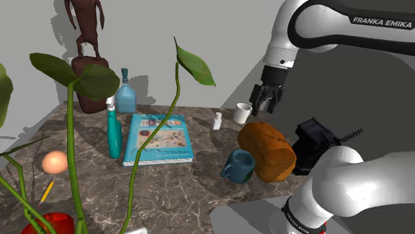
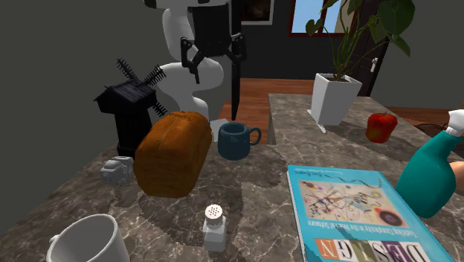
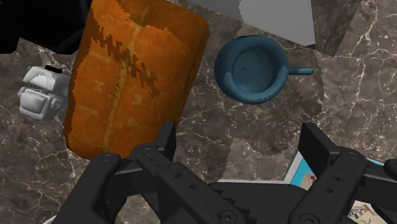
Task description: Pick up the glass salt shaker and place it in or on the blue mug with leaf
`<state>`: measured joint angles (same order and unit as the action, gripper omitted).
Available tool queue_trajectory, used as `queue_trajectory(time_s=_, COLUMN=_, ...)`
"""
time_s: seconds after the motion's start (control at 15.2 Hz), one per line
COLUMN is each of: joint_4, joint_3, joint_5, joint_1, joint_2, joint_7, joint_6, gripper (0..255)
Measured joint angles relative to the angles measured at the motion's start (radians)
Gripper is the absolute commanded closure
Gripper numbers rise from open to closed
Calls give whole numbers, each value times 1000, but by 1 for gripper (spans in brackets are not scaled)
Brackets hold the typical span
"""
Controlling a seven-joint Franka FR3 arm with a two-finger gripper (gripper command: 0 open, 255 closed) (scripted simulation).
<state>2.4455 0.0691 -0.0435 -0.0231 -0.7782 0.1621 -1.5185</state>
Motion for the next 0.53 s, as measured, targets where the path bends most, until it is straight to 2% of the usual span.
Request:
queue_trajectory(time_s=0.13, joint_4=-6, joint_3=3, joint_5=1, joint_1=-1, joint_2=21, joint_7=-1, joint_6=-12, gripper=0)
queue_trajectory(time_s=0.53, joint_4=-86, joint_3=37, joint_5=11, joint_1=-14, joint_2=249, joint_7=-16, joint_6=-122, gripper=0)
